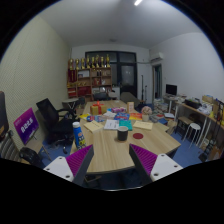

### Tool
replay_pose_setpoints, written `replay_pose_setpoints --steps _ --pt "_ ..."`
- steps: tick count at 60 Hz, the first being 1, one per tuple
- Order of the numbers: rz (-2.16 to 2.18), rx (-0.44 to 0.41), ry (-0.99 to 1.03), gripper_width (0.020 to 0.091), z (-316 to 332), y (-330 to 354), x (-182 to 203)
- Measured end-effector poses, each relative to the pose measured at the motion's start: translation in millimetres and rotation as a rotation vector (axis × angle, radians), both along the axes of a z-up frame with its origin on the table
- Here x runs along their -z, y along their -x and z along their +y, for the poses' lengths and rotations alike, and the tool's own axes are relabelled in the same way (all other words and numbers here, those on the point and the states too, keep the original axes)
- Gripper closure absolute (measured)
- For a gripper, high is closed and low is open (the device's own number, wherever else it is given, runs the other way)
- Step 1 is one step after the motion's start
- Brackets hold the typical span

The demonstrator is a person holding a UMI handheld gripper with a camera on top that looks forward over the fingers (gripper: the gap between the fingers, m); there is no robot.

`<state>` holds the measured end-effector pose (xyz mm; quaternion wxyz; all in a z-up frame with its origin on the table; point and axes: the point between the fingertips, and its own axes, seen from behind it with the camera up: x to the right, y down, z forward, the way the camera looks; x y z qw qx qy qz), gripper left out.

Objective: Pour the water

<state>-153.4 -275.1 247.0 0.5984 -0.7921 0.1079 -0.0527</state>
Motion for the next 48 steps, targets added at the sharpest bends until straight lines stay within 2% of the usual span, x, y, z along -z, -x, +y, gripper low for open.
replay_pose_setpoints --steps 5,15,33,39,48 --pt "0.01 -0.019 0.002 0.0277 15.4 -8.9 8.5" --pt "0.002 -0.083 -0.003 0.0276 55.9 23.4 34.1" --pt "0.008 -0.246 -0.037 0.0275 213.8 118.9 108.1" --pt "0.0 -0.255 -0.054 0.028 266.0 135.1 130.3" --pt "-0.025 -0.21 -0.08 0.0262 325.6 132.1 148.1"
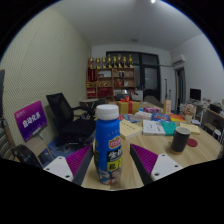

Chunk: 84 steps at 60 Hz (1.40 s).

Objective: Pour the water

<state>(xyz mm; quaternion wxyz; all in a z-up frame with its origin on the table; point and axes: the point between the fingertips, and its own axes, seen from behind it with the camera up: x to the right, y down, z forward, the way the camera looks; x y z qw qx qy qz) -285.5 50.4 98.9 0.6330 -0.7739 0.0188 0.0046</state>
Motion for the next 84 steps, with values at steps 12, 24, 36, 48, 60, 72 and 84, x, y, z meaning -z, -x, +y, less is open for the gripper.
replay_pose_setpoints --steps 12,24,36,48,60,72,84 --pt "-0.045 -0.01 0.041 0.0421 49.4 1.7 39.4" --pt "-0.056 -0.038 0.013 0.0501 52.6 2.5 40.5" --pt "-0.001 -0.145 0.115 0.0591 57.9 7.4 42.7" --pt "0.441 -0.181 0.059 0.0613 63.0 -8.3 -67.9" --pt "1.305 -0.072 0.068 0.0614 73.0 -88.2 -118.5" --pt "1.83 -0.043 0.148 0.0613 78.4 -136.4 -86.9" --pt "2.162 -0.072 0.09 0.0613 75.8 -159.4 -108.5"
